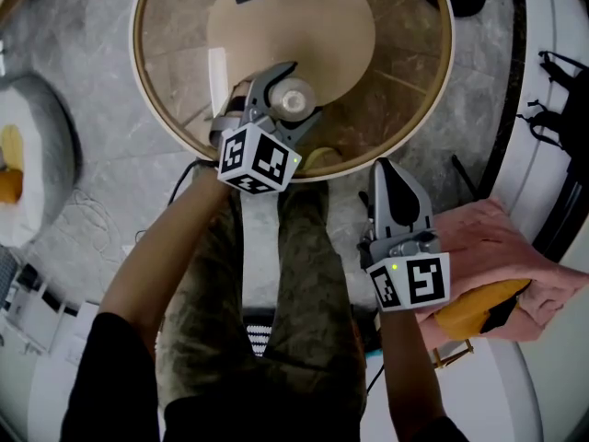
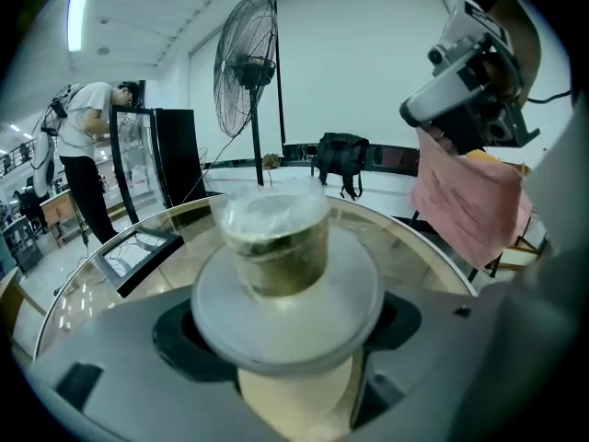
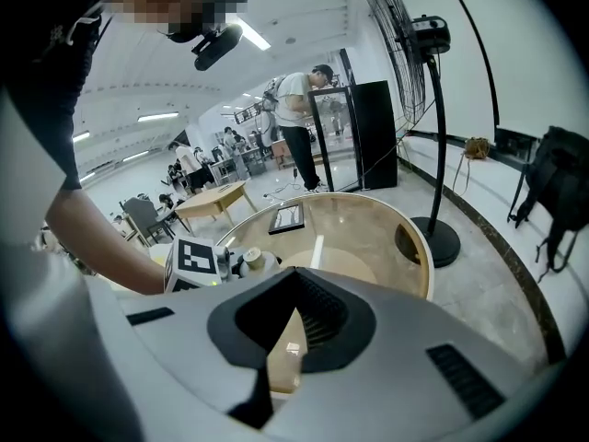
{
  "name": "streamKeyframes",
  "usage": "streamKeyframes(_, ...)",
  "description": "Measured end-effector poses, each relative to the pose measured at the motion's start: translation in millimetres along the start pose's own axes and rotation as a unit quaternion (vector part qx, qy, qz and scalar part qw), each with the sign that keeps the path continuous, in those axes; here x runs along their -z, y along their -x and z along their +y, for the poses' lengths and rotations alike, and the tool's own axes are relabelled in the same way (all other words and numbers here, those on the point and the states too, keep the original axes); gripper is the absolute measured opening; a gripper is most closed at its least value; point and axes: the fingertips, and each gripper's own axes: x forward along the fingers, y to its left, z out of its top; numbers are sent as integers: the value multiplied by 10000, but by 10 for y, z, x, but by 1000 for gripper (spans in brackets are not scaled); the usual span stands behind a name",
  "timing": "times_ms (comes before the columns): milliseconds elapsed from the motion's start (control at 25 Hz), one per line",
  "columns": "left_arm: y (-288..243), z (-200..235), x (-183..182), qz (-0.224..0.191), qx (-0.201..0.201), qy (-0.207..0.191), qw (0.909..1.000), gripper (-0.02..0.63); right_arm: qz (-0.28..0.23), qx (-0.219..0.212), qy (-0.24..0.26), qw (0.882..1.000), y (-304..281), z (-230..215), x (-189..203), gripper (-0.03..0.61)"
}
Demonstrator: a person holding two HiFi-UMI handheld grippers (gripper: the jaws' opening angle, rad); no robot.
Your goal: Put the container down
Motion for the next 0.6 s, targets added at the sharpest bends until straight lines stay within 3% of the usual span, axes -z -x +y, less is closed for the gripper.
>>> streamKeyframes(280, 65, -29, 53, 115, -114, -135, 9998, 359, 3, 13, -12, 10000, 112, 39, 82, 22)
streamKeyframes(440, 187, -10, 110, 90, -260, 120, 9995, 364, 14, 87, -20, 10000, 188, 46, 130, 21)
streamKeyframes(600, 416, -46, 193, 123, -188, 512, 9984, 368, -75, 489, -6, 9988, 359, -180, 37, 23)
